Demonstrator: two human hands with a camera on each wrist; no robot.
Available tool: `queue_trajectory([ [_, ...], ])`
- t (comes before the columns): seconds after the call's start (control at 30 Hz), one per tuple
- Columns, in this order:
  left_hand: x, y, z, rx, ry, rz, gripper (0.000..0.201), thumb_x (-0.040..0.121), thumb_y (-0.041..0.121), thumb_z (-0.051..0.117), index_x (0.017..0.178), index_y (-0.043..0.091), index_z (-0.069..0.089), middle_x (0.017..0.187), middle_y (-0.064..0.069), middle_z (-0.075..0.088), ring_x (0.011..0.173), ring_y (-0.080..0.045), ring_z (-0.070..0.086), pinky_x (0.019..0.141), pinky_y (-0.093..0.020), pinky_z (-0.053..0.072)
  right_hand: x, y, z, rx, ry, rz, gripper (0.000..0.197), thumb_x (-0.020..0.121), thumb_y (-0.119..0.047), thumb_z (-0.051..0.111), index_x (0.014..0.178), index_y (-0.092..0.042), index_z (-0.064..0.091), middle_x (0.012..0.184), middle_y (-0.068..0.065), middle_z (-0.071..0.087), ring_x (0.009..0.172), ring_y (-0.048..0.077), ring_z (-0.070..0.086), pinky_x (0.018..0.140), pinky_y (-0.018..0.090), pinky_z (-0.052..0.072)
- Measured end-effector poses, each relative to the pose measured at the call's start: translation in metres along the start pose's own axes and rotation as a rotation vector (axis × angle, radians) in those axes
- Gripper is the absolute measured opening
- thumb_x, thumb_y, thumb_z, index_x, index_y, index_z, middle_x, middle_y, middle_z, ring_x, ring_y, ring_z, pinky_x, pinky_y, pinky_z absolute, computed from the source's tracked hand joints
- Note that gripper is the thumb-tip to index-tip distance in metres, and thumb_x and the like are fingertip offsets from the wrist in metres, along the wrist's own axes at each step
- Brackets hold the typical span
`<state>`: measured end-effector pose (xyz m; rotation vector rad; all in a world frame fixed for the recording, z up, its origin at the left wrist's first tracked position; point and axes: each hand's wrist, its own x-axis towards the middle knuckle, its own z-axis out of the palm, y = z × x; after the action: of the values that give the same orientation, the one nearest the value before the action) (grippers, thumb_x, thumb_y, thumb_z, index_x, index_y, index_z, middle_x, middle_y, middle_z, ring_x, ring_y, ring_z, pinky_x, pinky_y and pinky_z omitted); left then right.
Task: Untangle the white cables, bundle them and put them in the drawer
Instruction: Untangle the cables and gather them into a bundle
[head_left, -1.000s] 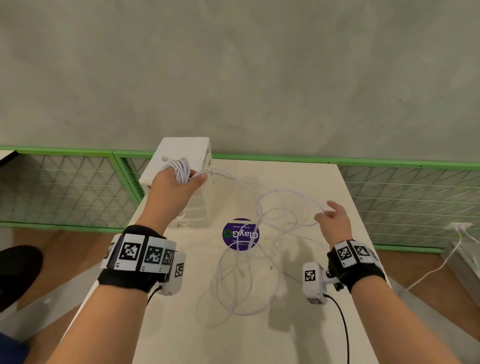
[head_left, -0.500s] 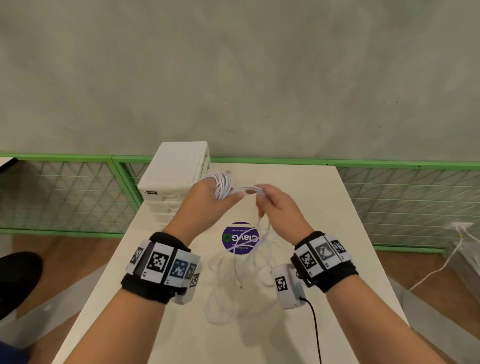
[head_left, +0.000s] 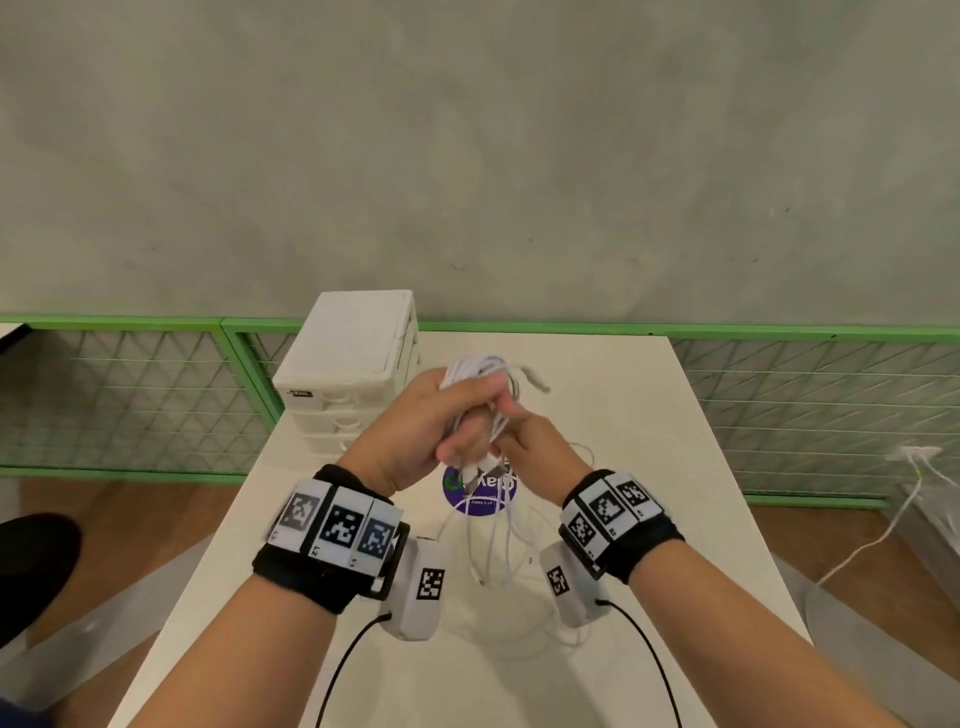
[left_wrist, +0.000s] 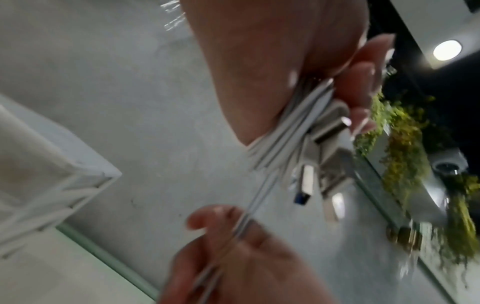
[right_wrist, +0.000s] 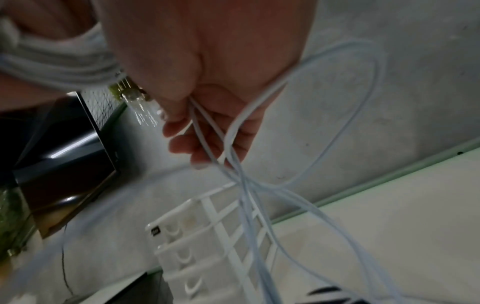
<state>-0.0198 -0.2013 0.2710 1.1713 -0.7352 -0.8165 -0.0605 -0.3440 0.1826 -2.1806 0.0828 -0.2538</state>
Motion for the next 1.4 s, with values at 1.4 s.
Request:
queue_trajectory([
  [1.4,-0.003,-0.005,-0.031,0.379,0.608,0.017,0.033,0.088,0.029,0.065,0.064,0.01,0.054,0.037,0.004,0.04,0.031,-0.011,0.031,0.035,-0.015,0.029,-0.058,0.036,-0.043,0.197,0.454,0.146,0.012,0.078,-0.024,0.074,0.089,-0.029,0.071,0.055,-0.012,0.049,0.056,0.002,0.046,0.065,0.007,0.04],
])
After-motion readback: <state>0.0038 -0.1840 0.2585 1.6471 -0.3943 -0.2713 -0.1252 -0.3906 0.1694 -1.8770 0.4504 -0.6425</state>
